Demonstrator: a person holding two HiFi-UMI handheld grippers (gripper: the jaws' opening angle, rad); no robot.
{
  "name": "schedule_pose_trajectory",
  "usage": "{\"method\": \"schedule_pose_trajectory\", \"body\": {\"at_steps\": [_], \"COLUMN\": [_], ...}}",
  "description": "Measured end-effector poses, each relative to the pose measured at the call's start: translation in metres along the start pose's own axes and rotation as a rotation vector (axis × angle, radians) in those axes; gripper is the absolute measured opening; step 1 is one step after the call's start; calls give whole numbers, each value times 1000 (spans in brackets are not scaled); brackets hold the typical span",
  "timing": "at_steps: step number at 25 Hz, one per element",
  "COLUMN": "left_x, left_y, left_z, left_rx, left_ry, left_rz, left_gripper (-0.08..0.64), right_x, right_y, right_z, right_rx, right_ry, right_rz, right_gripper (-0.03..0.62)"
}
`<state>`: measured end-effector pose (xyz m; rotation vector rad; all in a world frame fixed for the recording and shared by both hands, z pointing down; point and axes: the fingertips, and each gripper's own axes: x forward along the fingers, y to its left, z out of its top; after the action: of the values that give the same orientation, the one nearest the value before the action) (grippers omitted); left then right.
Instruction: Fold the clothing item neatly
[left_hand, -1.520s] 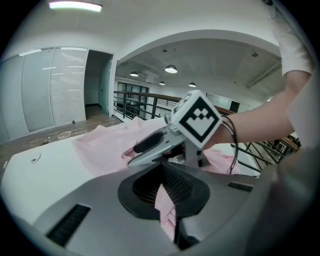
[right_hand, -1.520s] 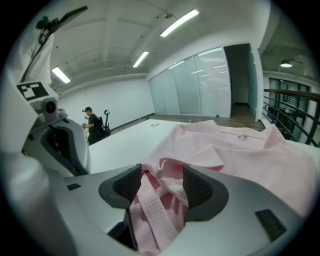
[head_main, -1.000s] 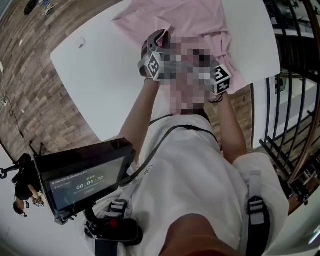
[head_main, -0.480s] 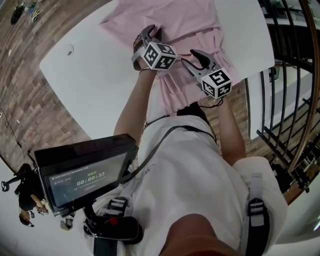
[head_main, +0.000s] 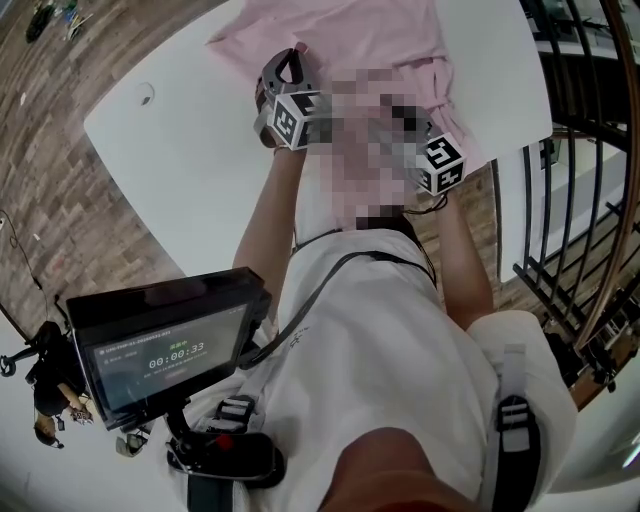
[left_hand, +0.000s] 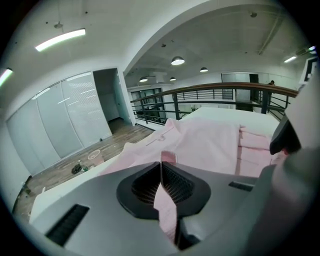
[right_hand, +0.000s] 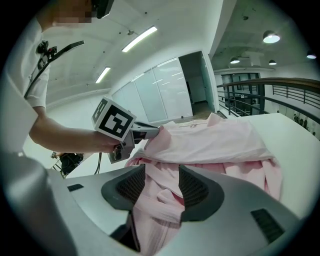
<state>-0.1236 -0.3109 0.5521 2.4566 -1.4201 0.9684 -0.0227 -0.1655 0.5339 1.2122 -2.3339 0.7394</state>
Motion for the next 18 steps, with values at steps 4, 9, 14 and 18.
{"method": "schedule_pose_trajectory", "body": {"at_steps": [4,9,14,18], "left_x": [-2,-12,-11,-8], "left_y": [23,49,34,-5], "left_z": [-21,-39,-36,-22], "left_rx": [-47,-124,-99,-58], "left_ry": [37,58,52,35], "left_rz": [56,151,89,-19], "left_gripper": [17,18,18,18], "right_x": [6,13,17,14], "right_y": [4,10,10,11], "right_z": [-7,-11,-13,-16], "right_rx": [-5,-7,-5,-1], "right_ry": [14,20,24,27], "right_rz": [18,42,47,34], "right_gripper": [216,215,215,141]}}
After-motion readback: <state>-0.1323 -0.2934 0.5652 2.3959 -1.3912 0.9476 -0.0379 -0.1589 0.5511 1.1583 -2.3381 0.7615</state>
